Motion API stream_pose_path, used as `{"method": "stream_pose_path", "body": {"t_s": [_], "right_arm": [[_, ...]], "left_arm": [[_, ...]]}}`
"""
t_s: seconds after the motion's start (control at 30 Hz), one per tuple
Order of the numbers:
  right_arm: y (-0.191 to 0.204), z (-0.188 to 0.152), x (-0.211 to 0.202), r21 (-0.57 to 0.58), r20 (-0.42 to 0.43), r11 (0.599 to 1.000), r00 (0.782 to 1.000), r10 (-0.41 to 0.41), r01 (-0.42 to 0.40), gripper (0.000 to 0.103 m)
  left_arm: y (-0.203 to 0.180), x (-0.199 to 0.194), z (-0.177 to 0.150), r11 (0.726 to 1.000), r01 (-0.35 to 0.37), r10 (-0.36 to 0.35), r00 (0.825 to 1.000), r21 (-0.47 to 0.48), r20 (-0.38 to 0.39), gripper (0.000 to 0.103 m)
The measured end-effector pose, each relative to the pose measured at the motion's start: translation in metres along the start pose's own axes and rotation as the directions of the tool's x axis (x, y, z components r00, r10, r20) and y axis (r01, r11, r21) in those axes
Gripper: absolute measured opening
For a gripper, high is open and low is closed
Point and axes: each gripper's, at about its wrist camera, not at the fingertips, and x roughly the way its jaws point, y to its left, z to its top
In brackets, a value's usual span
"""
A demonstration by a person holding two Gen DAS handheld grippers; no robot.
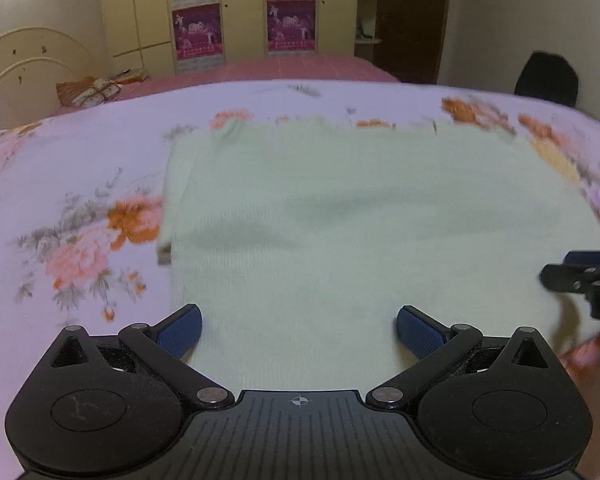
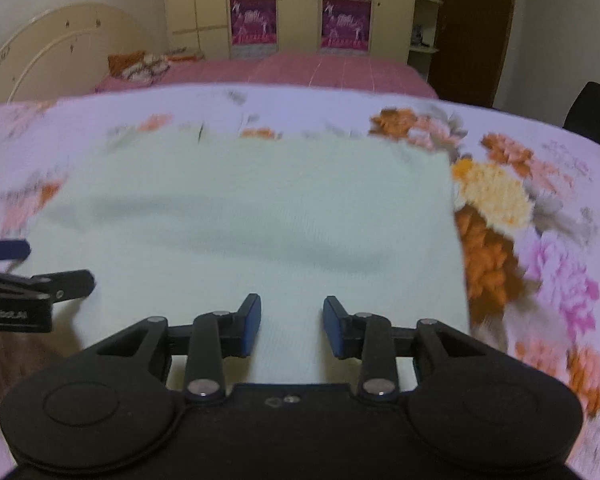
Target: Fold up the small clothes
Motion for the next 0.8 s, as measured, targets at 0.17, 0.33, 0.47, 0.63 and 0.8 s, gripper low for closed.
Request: {"method": "stream_pose_path", "body": {"t_s": [0.17, 0.33, 0.47, 0.63, 0.8], "right_arm": [[-0.005, -0.01, -0.003, -0.021, 0.0, 0.999, 0.999, -0.045, 0.045, 0.038], [-0.016, -0.013, -0.02, 0.045, 0.016, 0.997, 0.998, -0.061, 0.06, 0.04], [-0.02, -0.024, -0.014, 0.028, -0.022, 0.996, 0.996, -0.088, 0.089, 0.041], [-0.022, -0.021, -0.03, 0.064, 0.009, 0.994, 0.996, -0.092, 0.091, 0.044], [-0.025, -0.026, -0.022, 0.064, -0.049, 0.992, 0.993, -0.107, 0.11, 0.047]], "left_arm": [[0.002, -0.006, 0.002, 1.0, -0.001, 0.0, 1.0, -0.012, -0.019, 0.103], [0.001, -0.012, -0.003, 1.0, -0.013, 0.012, 0.999, -0.022, -0.031, 0.103], [0.001, -0.015, -0.005, 1.0, -0.017, 0.017, 0.999, -0.021, -0.039, 0.103], [0.003, -0.021, -0.002, 0.999, -0.014, 0.011, 0.998, -0.046, -0.068, 0.103], [0.004, -0.024, -0.003, 0.998, -0.009, 0.003, 0.996, -0.07, -0.087, 0.103]]}}
